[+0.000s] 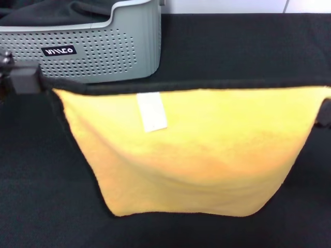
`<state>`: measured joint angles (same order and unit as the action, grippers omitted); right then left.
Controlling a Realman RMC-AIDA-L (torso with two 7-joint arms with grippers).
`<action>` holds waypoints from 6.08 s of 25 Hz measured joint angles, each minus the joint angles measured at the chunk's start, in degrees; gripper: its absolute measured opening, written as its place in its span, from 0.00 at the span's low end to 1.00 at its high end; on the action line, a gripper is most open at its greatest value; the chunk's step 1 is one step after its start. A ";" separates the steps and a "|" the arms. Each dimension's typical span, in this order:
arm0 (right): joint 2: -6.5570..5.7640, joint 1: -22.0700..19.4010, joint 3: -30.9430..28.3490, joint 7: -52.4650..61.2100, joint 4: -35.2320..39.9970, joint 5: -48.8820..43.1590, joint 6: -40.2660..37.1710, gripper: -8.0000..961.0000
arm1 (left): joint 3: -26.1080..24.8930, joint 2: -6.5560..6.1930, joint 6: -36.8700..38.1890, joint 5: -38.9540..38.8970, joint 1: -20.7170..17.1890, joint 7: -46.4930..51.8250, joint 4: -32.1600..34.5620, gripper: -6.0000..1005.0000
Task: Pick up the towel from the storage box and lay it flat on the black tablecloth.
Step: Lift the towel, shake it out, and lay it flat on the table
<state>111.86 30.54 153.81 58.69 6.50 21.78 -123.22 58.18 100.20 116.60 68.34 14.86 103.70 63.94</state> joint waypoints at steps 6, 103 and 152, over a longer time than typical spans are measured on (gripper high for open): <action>1.23 -0.89 0.01 1.47 0.36 -2.35 0.13 0.03 | 2.22 -2.90 0.21 -0.41 -0.44 2.05 0.23 0.06; -2.21 20.74 -11.09 16.37 1.01 -25.24 68.06 0.10 | -13.17 11.92 -37.28 51.98 18.39 -2.73 -18.24 0.09; -5.26 25.73 -11.54 25.78 0.17 -40.33 69.45 0.14 | -13.31 14.42 -40.33 51.87 17.82 -6.72 -20.54 0.11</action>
<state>106.61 56.26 142.27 84.47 6.68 -18.55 -53.78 44.88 114.62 76.27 120.20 32.68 96.98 43.40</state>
